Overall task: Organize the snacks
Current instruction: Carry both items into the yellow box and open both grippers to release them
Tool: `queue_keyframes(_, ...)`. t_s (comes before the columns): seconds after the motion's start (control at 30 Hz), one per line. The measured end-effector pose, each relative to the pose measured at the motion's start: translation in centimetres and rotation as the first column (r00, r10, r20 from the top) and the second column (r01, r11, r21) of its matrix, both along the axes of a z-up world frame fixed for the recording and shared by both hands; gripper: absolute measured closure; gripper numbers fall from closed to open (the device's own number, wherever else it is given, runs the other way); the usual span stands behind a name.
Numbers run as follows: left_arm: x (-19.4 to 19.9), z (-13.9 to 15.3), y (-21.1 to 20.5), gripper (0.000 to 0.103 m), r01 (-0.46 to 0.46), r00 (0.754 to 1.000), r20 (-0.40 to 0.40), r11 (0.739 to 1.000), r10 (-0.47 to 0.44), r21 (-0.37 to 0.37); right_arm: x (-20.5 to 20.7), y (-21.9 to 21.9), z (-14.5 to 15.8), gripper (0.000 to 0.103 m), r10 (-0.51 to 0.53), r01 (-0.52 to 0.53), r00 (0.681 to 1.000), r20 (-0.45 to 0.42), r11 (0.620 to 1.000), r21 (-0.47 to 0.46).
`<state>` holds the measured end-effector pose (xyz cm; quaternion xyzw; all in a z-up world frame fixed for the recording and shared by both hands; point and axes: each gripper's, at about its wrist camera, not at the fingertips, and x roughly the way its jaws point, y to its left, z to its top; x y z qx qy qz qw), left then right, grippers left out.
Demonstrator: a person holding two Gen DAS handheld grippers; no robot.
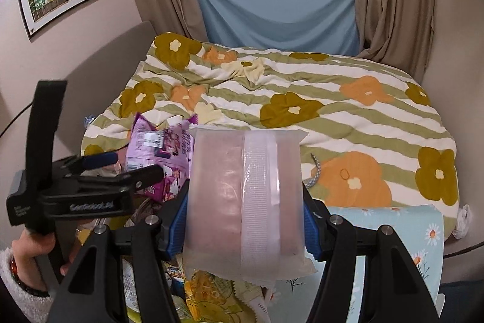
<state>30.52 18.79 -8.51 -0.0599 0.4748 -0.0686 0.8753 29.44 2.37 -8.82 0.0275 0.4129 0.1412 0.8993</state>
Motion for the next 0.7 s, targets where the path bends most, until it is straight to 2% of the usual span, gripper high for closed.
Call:
queue_keyframes(0.2, -3.9, 1.0, 1.3, 0.0, -0.029, 0.999, 0.033, 0.999, 0.029, 0.021, -0.8, 1.3, -0.1, 0.045, 0.056, -0.056, 0.998, 0.006, 0.998, 0.005)
queue_keyframes(0.43, -6.0, -0.2, 3.5, 0.0, -0.07, 0.997, 0.014, 0.997, 0.07, 0.03, -1.1, 3.9, -1.2, 0.045, 0.111, -0.111, 0.994, -0.017, 0.994, 0.01)
queue_keyframes(0.63, -6.8, -1.4, 4.5, 0.0, -0.08, 0.997, 0.001, 0.995, 0.08, 0.056, -0.3, 5.6, -2.8, 0.043, 0.115, -0.113, 0.991, -0.066, 0.993, 0.03)
queue_keyframes(0.67, -6.9, -1.6, 4.6, 0.0, -0.076, 0.997, 0.0, 0.995, 0.076, 0.06, -0.2, 5.6, -3.0, 0.038, 0.114, -0.11, 0.991, -0.068, 0.993, 0.048)
queue_keyframes(0.7, -7.0, -2.0, 4.8, 0.0, -0.069, 0.998, -0.001, 0.996, 0.07, 0.064, -0.1, 5.6, -3.1, 0.024, 0.112, -0.107, 0.991, -0.073, 0.992, 0.063)
